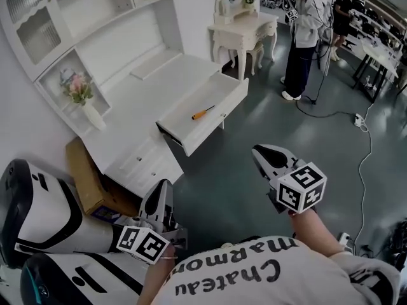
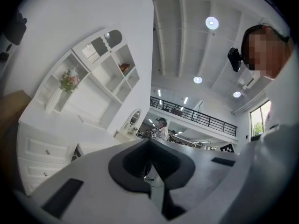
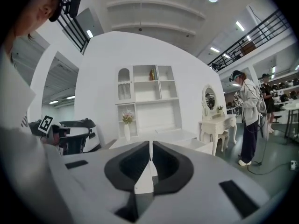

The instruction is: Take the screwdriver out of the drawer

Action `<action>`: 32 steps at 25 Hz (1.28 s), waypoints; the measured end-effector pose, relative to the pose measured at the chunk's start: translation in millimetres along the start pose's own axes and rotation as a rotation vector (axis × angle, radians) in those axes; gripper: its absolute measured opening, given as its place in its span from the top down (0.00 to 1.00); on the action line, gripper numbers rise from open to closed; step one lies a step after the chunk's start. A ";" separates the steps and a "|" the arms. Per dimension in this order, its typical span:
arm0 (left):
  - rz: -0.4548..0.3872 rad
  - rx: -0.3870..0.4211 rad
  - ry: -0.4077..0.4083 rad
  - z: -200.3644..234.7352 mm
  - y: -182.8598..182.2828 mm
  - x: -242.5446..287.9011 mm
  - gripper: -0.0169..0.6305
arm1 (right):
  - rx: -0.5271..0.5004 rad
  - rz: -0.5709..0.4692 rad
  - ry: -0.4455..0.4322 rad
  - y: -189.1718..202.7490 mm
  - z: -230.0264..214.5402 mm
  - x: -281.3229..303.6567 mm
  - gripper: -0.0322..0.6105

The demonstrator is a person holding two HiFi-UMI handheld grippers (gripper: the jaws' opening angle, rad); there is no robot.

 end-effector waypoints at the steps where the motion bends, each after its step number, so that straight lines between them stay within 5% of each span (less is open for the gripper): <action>1: 0.009 -0.012 0.006 2.6 -0.1 2.4 0.94 | -0.011 0.012 0.014 0.3 0.2 -0.1 0.89; 6: 0.017 0.026 0.041 11.7 -3.9 5.3 0.94 | -0.039 0.016 0.042 -4.4 1.8 5.1 0.89; 18: -0.019 -0.055 -0.074 50.9 2.7 2.4 0.94 | -0.071 0.054 -0.052 -7.5 1.6 77.2 0.89; 32: -0.058 -0.003 -0.163 105.0 -34.2 110.6 0.94 | -0.043 0.078 -0.185 -34.2 -71.2 214.3 0.89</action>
Point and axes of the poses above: the fingertips, and each gripper's own axes: x forward along the fingers, z to its left, y out of its underside, the point moved 10 cm from there along -x, backward along the fingers, and after that the axes turned 3 degrees about -y, right-handed, at the moved point
